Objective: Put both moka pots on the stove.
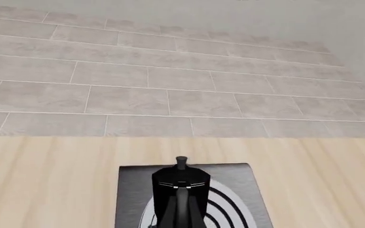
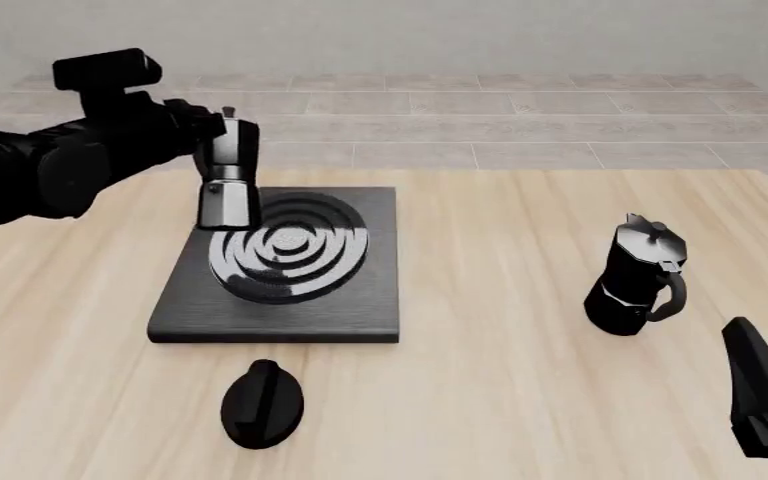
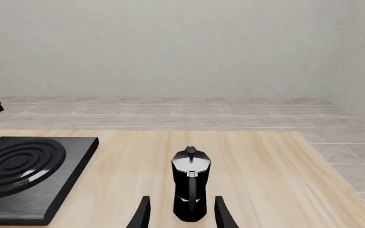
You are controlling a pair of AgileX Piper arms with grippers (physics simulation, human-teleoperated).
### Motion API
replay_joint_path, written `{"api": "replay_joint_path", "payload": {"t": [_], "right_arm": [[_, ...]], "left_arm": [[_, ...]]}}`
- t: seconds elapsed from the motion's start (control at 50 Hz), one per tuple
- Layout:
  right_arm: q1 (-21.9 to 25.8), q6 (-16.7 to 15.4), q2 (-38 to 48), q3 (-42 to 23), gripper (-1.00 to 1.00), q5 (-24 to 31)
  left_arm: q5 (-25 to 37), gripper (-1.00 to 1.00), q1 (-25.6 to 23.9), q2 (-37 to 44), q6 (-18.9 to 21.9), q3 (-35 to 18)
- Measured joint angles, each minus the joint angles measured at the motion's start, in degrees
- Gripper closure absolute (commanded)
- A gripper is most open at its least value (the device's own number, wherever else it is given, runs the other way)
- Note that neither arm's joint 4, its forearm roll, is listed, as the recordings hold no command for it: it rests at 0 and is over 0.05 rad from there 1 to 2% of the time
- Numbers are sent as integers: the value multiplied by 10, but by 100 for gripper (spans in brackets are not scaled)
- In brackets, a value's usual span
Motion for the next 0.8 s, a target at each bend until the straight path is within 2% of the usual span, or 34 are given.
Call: {"api": "replay_joint_path", "payload": {"t": [0.8], "right_arm": [[0,0,0,0,-100,0]], "left_arm": [[-66,100,11,97,2,-40]]}}
